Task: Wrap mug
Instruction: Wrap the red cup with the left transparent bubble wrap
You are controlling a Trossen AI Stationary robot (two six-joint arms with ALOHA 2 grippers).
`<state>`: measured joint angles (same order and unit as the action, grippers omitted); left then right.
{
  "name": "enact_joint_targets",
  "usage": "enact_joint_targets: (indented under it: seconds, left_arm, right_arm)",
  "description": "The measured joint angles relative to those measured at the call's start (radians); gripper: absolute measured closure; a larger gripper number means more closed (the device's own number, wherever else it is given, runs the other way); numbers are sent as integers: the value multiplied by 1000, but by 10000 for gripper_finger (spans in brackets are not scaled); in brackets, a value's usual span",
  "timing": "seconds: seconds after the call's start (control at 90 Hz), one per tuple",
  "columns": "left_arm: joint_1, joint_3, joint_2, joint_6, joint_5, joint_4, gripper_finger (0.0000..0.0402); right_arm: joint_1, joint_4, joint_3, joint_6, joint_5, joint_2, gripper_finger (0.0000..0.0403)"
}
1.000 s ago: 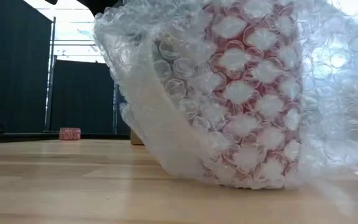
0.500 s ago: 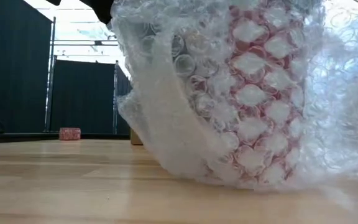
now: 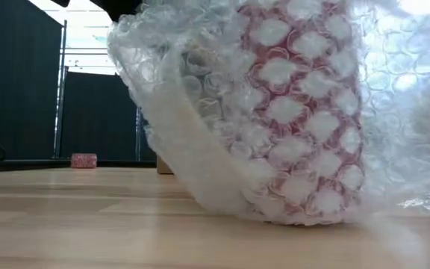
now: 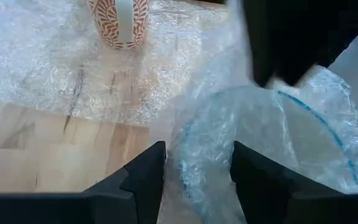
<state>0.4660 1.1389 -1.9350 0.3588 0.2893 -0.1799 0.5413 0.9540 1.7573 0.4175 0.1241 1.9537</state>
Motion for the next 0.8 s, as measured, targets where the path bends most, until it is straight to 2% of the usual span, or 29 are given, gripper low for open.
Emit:
enact_joint_targets:
  seconds: [0.144, 0.322, 0.522, 0.8]
  left_arm:
    - [0, 0, 0, 0, 0, 3, 240]
    - [0, 0, -1, 2, 0, 4, 240]
    - [-1, 1, 9, 6, -1, 3, 240]
    - [9, 11, 91, 47, -21, 70, 241]
  right_arm:
    - [16, -73, 0, -51, 21, 42, 383]
    - [15, -59, 1, -6, 34, 90, 401]
    - [15, -22, 4, 10, 40, 100, 397]
    - [18, -19, -12, 40, 30, 110, 397]
